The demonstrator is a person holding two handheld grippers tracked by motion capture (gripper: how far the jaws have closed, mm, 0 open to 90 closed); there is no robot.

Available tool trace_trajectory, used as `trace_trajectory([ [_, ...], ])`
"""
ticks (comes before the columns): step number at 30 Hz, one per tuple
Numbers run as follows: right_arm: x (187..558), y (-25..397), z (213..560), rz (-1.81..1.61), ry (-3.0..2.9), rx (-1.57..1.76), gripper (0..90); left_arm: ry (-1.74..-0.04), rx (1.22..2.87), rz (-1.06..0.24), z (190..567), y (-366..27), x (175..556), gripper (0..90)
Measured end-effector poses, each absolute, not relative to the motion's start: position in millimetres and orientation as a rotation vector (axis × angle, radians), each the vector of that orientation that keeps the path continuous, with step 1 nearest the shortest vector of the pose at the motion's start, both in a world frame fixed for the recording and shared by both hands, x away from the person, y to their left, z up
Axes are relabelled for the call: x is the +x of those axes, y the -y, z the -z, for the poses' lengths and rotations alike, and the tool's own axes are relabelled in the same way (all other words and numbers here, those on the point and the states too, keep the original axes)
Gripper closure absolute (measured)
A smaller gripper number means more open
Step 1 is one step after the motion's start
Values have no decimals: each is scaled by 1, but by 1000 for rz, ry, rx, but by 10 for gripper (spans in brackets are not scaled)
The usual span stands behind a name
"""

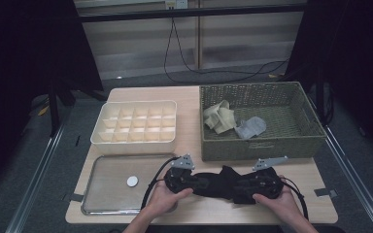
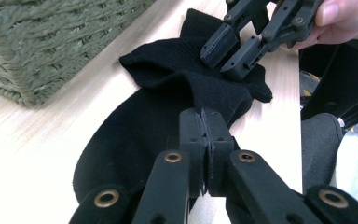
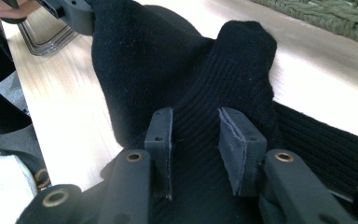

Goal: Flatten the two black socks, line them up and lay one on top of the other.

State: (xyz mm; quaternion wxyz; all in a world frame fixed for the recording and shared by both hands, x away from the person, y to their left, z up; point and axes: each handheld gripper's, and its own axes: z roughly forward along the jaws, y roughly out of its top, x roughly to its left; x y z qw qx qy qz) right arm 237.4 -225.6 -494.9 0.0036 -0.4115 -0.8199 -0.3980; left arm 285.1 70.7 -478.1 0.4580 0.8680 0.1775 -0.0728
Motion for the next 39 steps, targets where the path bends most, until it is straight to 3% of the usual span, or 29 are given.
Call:
trace_trajectory([
  [2, 237, 225, 495, 1244, 2571, -1291, 665, -440, 2127, 186, 477, -71, 285, 887],
  [9, 239, 225, 496, 1204, 2663, -1286, 859, -449, 2118, 192, 477, -73, 286, 878],
  [13, 238, 223, 495, 1190, 2682, -1293, 900, -461, 2128, 191, 480, -74, 286, 863],
  [39, 233, 277, 462, 1569, 2414, -1505, 900, -489, 2124, 172, 478, -86, 289, 880],
])
